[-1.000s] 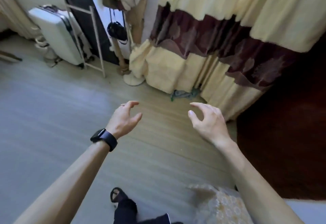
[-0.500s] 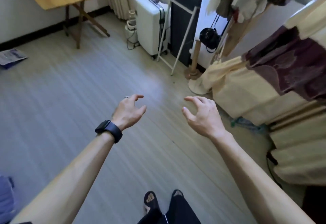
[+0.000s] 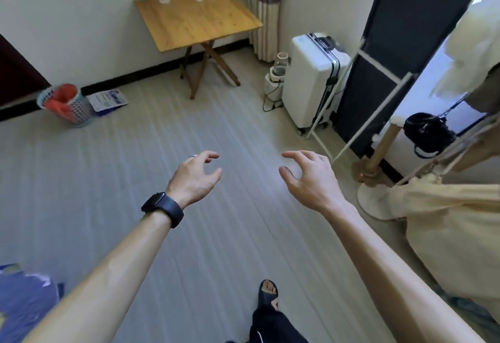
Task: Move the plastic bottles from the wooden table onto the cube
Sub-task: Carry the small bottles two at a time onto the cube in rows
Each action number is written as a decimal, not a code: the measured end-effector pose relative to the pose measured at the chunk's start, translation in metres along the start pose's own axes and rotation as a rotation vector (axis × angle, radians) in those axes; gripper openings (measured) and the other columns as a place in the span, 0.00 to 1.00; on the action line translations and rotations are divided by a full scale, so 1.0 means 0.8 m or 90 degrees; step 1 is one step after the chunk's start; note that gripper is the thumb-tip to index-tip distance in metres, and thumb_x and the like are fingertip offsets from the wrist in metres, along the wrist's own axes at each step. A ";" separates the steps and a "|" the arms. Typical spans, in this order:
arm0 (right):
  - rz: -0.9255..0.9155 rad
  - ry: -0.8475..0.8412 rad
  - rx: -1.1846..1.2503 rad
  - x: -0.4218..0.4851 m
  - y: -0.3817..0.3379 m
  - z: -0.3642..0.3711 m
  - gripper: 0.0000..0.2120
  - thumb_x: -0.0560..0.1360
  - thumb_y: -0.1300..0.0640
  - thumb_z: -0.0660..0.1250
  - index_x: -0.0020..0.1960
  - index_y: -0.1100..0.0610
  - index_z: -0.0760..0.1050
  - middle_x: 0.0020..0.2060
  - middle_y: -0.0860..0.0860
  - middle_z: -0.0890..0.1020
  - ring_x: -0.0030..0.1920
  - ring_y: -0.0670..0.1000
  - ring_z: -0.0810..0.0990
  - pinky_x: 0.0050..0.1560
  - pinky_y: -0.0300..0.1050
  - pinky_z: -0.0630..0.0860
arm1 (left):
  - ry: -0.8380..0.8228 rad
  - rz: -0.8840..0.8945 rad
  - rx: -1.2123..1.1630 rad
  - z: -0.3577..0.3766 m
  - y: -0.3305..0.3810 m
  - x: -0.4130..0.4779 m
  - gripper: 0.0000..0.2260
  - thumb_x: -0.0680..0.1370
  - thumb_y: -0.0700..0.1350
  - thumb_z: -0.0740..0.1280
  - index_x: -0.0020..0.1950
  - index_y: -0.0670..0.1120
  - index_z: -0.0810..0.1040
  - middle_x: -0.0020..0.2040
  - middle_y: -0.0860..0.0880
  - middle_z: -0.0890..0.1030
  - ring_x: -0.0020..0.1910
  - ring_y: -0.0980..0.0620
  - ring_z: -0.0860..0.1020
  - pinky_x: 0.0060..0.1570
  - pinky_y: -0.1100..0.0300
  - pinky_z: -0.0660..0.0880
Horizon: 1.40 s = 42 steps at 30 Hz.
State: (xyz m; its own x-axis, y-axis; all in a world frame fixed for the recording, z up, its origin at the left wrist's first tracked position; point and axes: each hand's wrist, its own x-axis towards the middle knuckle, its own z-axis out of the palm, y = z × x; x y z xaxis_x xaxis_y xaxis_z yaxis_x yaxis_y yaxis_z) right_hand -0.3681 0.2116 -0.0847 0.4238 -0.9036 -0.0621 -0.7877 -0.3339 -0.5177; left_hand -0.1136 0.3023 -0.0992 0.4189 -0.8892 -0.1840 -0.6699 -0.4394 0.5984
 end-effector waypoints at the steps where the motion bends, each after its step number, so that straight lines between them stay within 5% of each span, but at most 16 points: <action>1: -0.008 -0.009 0.000 0.031 -0.008 -0.003 0.20 0.80 0.42 0.62 0.71 0.43 0.73 0.70 0.47 0.74 0.74 0.53 0.63 0.71 0.50 0.64 | 0.007 -0.013 -0.002 -0.010 0.000 0.025 0.17 0.78 0.53 0.68 0.66 0.55 0.76 0.64 0.50 0.79 0.65 0.49 0.76 0.62 0.57 0.70; 31: -0.070 0.001 -0.009 0.969 -0.221 0.037 0.21 0.79 0.43 0.65 0.70 0.44 0.73 0.68 0.49 0.76 0.70 0.57 0.68 0.70 0.50 0.65 | 0.096 -0.047 -0.055 -0.291 -0.063 0.913 0.15 0.78 0.50 0.69 0.64 0.53 0.78 0.60 0.51 0.80 0.61 0.53 0.77 0.53 0.65 0.66; 42: -0.111 -0.053 0.001 1.323 -0.274 0.029 0.22 0.79 0.41 0.64 0.71 0.43 0.72 0.69 0.48 0.75 0.71 0.57 0.67 0.69 0.52 0.67 | 0.125 -0.095 -0.064 -0.365 -0.052 1.226 0.15 0.78 0.53 0.68 0.65 0.55 0.76 0.62 0.52 0.80 0.63 0.51 0.77 0.58 0.60 0.71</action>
State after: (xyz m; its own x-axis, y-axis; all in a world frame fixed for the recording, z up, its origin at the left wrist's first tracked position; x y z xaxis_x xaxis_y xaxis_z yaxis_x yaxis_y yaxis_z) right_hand 0.2633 -0.6653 -0.0571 0.5895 -0.8067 -0.0425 -0.6987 -0.4828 -0.5279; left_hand 0.5040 -0.5145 -0.0772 0.6259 -0.7694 -0.1277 -0.5314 -0.5405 0.6523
